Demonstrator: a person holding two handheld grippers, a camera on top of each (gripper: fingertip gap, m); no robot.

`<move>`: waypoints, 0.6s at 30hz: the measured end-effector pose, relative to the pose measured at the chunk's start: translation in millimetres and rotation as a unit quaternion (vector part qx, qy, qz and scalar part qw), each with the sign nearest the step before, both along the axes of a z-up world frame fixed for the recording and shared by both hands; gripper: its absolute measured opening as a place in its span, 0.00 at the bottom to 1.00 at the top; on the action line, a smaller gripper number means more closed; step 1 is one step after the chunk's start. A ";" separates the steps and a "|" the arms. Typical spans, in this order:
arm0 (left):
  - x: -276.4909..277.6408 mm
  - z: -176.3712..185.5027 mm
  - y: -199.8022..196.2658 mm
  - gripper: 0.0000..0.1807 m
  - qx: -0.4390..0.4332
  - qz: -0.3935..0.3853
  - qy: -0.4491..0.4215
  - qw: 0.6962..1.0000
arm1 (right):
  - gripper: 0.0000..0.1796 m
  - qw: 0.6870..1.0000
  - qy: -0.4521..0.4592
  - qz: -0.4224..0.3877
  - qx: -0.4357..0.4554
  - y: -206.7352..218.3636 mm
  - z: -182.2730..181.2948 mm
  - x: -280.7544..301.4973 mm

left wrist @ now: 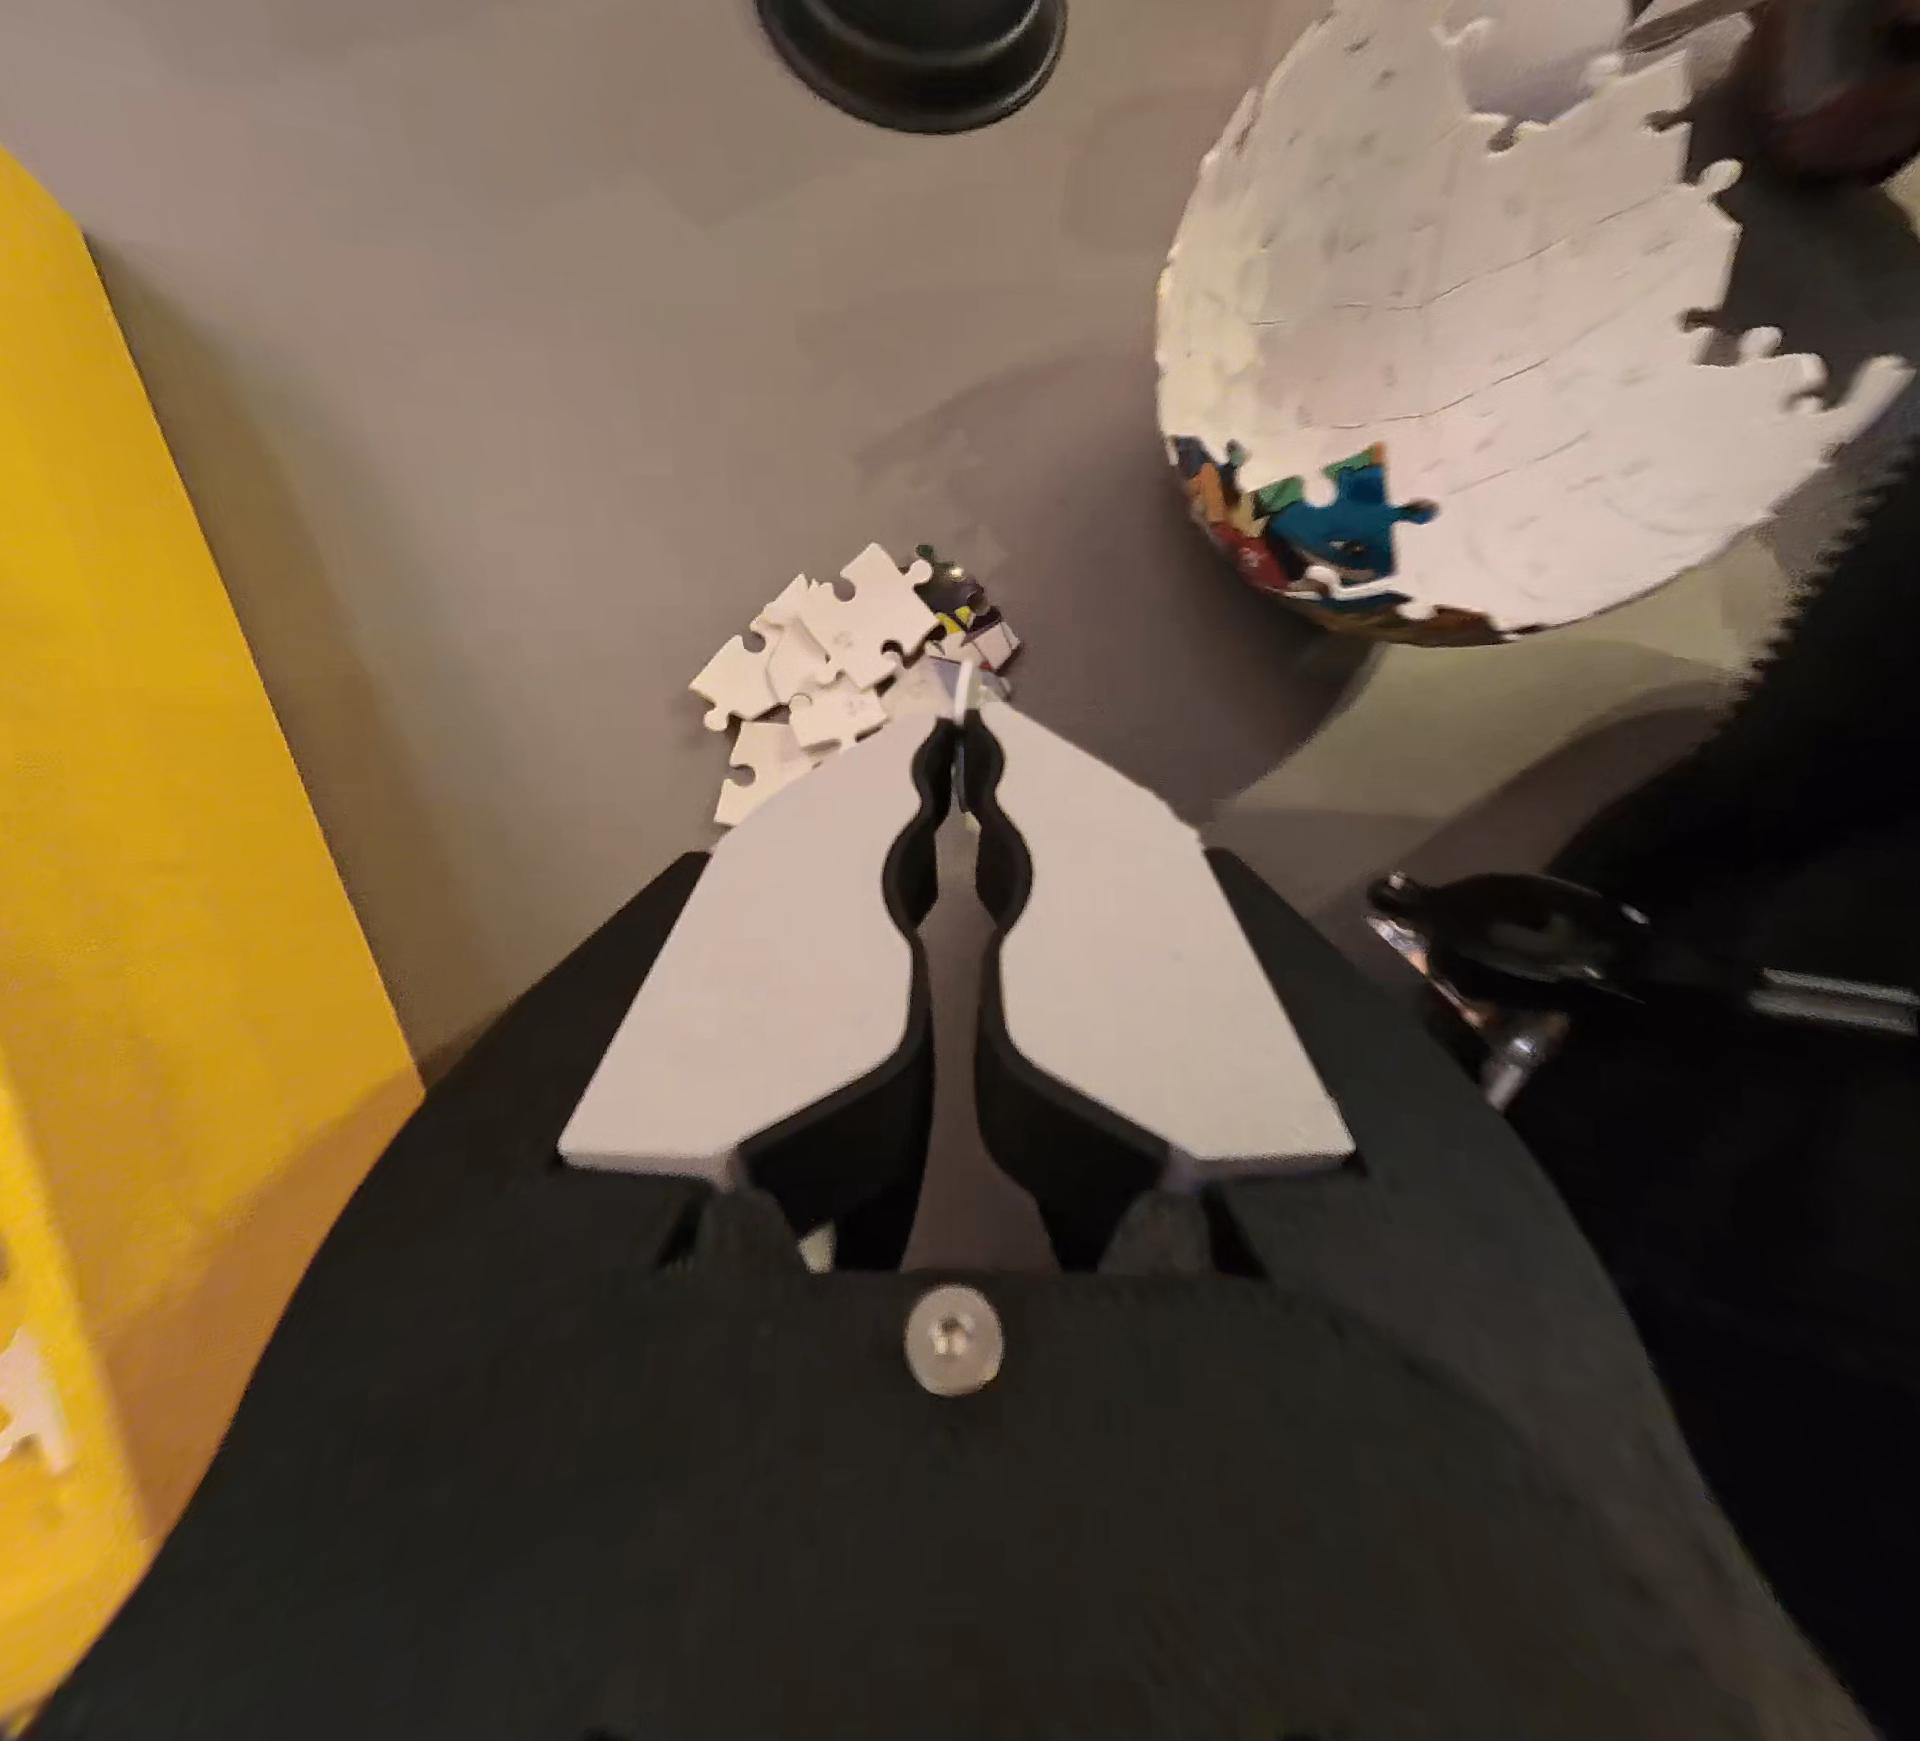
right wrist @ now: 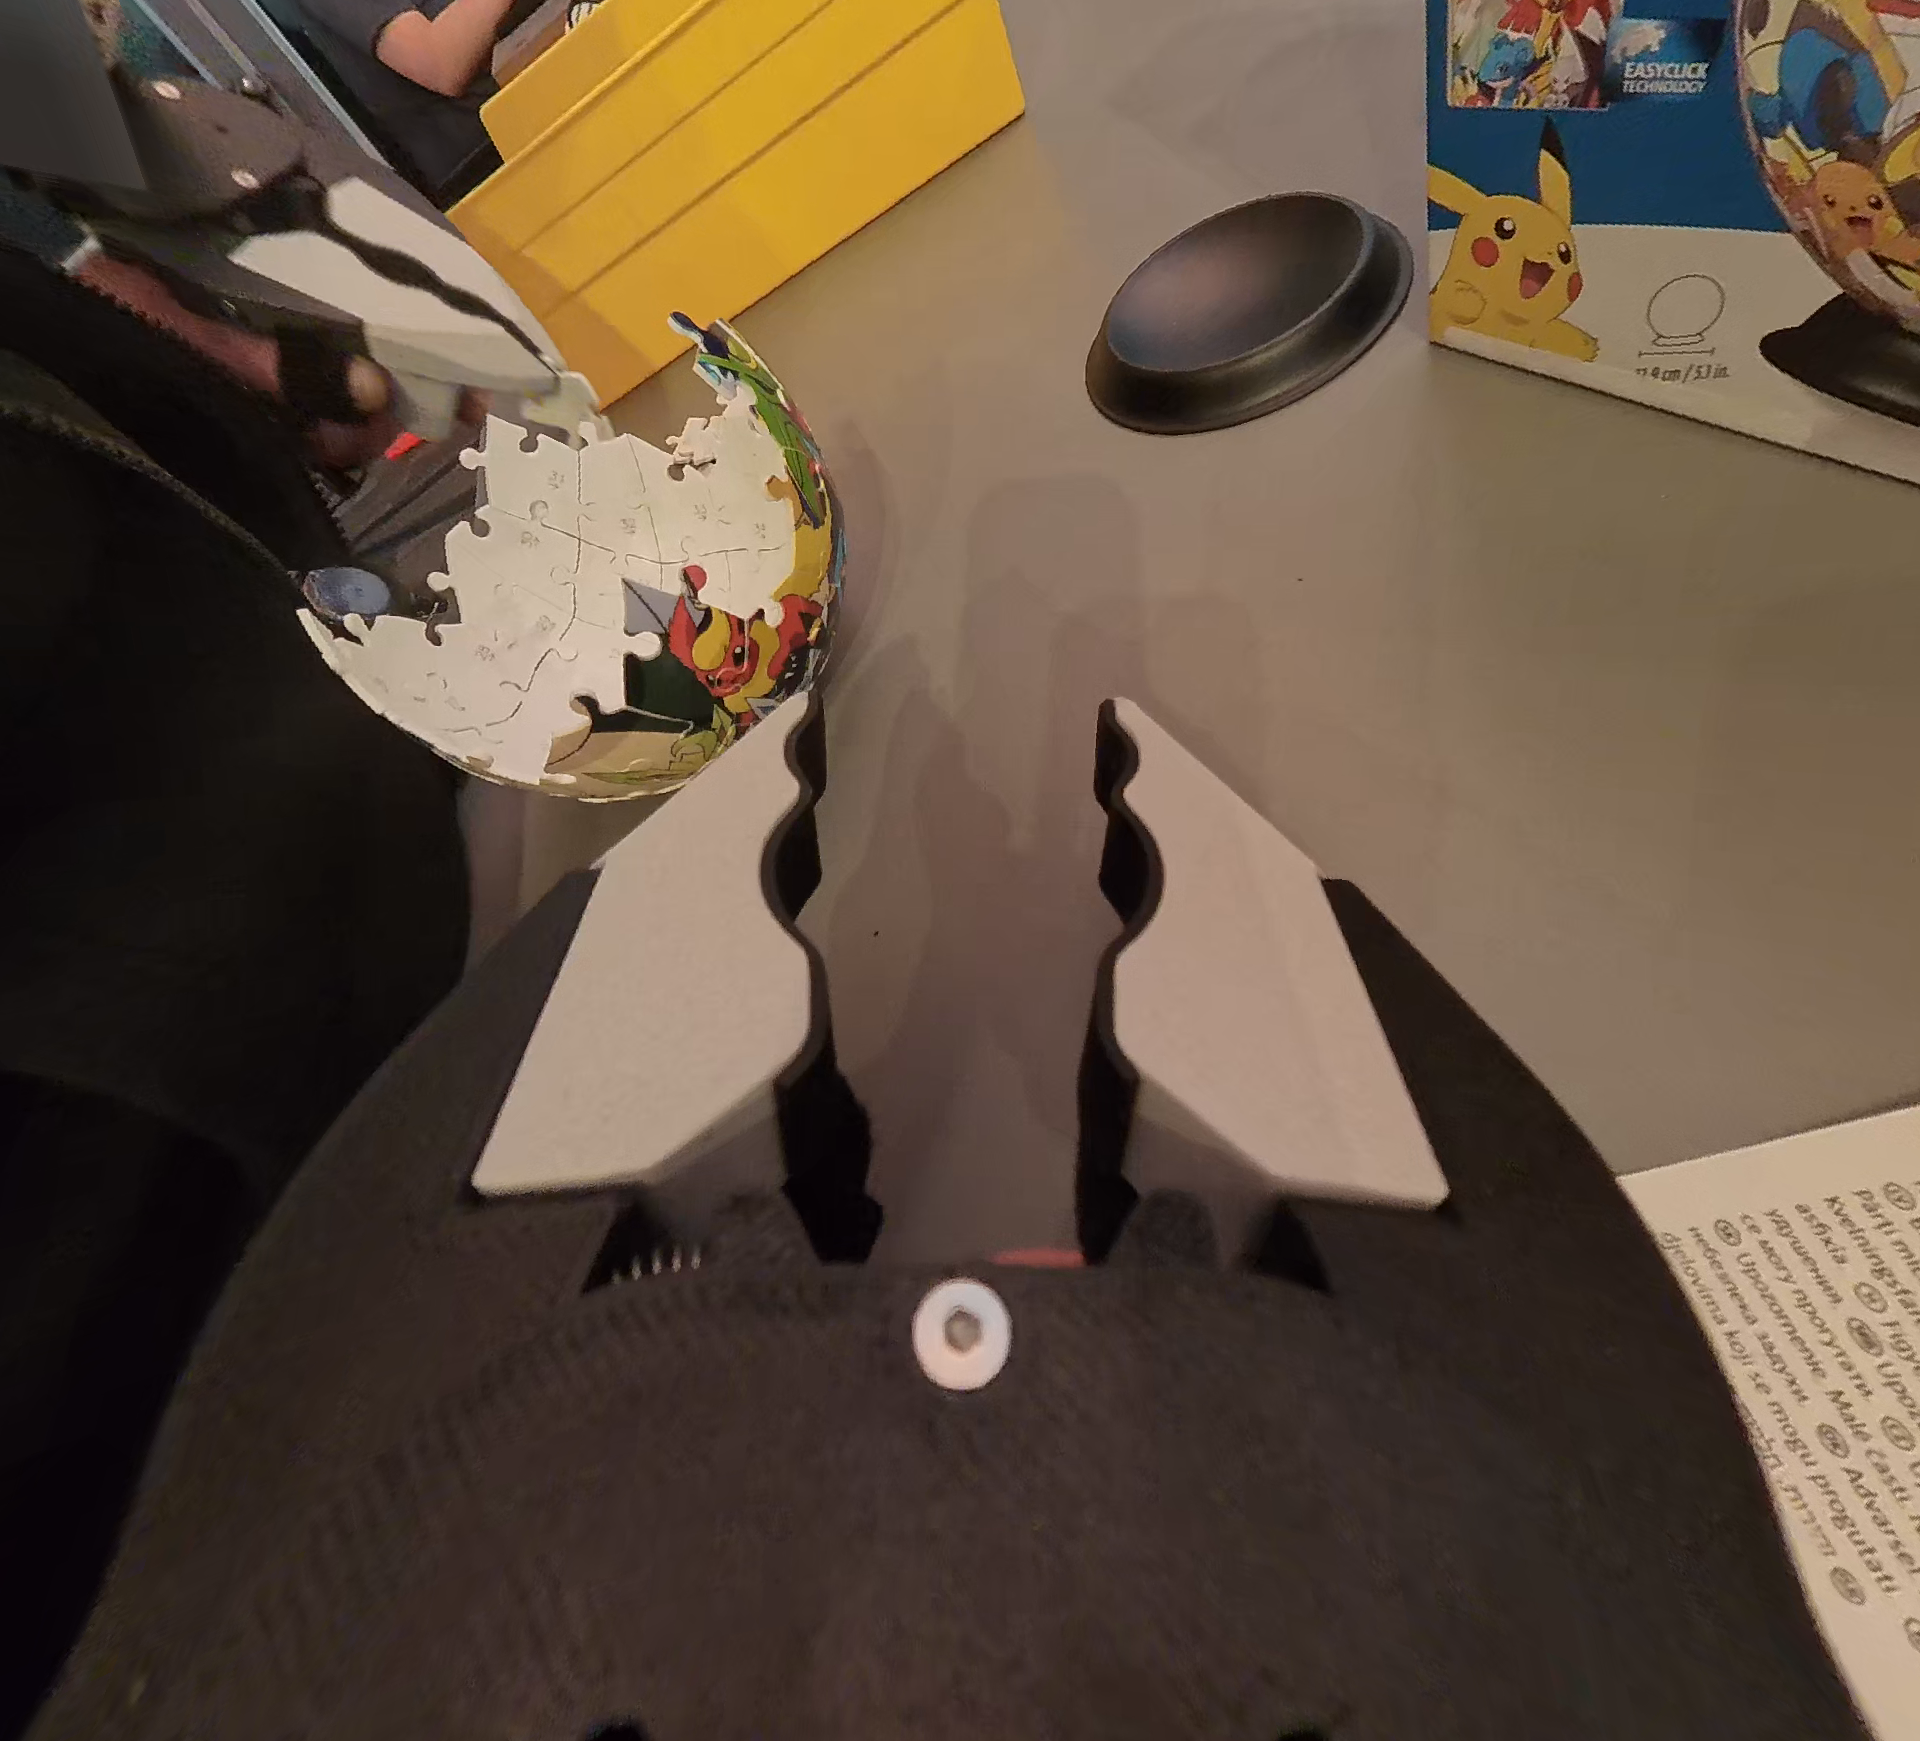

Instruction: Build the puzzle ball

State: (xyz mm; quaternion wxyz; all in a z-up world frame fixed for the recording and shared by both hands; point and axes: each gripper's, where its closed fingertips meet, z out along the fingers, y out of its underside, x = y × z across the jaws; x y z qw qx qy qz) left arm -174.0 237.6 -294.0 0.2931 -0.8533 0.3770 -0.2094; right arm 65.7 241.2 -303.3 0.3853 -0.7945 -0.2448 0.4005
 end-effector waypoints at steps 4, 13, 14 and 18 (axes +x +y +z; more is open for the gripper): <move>-4.2 -30.7 10.6 0.01 -0.001 0.037 0.013 0.999 | 0.28 1.000 -0.001 -0.001 -0.001 0.3 -0.3 0.3; -8.8 34.3 2.5 0.10 0.072 -0.006 -0.048 0.996 | 0.28 1.000 0.006 -0.011 -0.008 3.2 -0.4 2.9; -15.8 51.0 5.2 0.10 0.085 -0.003 -0.061 0.994 | 0.28 1.000 0.006 -0.012 -0.008 3.4 -0.4 3.1; -84.0 88.9 47.7 0.10 0.158 0.051 -0.012 0.986 | 0.28 1.000 0.006 -0.013 -0.010 3.8 -0.7 3.3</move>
